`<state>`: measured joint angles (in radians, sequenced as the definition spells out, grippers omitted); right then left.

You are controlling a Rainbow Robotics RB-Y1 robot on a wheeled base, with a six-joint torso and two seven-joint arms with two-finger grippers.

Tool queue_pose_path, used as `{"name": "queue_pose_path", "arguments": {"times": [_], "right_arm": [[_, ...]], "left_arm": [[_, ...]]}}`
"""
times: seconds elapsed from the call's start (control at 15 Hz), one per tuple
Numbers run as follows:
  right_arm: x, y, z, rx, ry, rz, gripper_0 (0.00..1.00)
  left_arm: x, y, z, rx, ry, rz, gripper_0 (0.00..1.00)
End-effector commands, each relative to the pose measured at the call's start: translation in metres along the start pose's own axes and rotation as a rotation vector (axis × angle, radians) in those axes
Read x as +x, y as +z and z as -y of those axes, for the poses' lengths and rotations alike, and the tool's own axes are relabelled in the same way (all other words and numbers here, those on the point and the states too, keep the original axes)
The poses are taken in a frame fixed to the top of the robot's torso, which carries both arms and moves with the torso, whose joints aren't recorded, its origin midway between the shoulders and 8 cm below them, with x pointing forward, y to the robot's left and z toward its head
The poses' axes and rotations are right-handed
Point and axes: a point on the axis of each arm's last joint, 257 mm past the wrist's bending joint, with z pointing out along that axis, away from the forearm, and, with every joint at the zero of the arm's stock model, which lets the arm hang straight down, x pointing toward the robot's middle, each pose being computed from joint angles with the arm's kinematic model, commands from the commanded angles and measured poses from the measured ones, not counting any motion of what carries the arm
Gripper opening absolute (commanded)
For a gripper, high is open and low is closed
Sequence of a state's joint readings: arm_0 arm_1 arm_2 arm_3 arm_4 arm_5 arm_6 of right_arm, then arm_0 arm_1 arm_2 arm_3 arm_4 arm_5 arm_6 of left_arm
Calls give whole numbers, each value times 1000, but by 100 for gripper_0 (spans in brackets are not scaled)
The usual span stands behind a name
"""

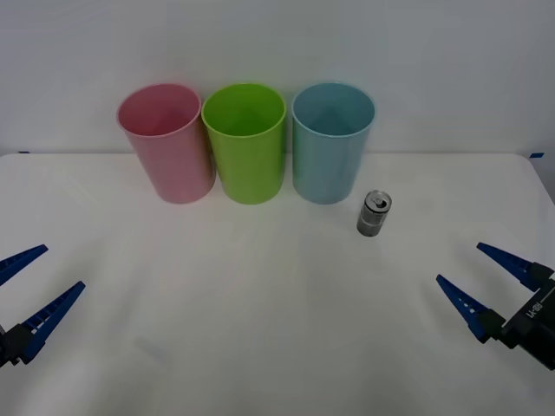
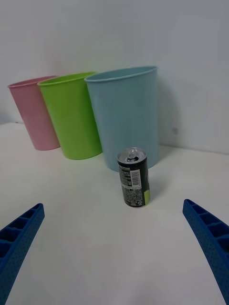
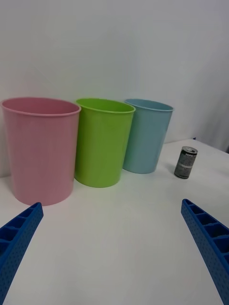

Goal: Grasp the object on the table and drop it into the matching bin: aluminum can to the light blue bin, PET bottle to the pink bin.

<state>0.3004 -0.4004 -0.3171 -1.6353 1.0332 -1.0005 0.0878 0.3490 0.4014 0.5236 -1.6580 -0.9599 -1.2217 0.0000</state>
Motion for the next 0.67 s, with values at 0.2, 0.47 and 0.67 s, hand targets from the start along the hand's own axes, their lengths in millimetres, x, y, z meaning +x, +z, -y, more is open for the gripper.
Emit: {"name": "queue_pose_path", "arguments": {"times": [0.2, 0.47, 0.67], "right_arm": [[18, 36, 5, 44, -19, -31, 100], [35, 68, 13, 35, -11, -45, 100], [42, 94, 19, 46, -25, -52, 100]], "left_arm": [[0, 0, 0, 0, 0, 0, 100], [0, 0, 0, 0, 0, 0, 100], [0, 0, 0, 0, 0, 0, 100]]}}
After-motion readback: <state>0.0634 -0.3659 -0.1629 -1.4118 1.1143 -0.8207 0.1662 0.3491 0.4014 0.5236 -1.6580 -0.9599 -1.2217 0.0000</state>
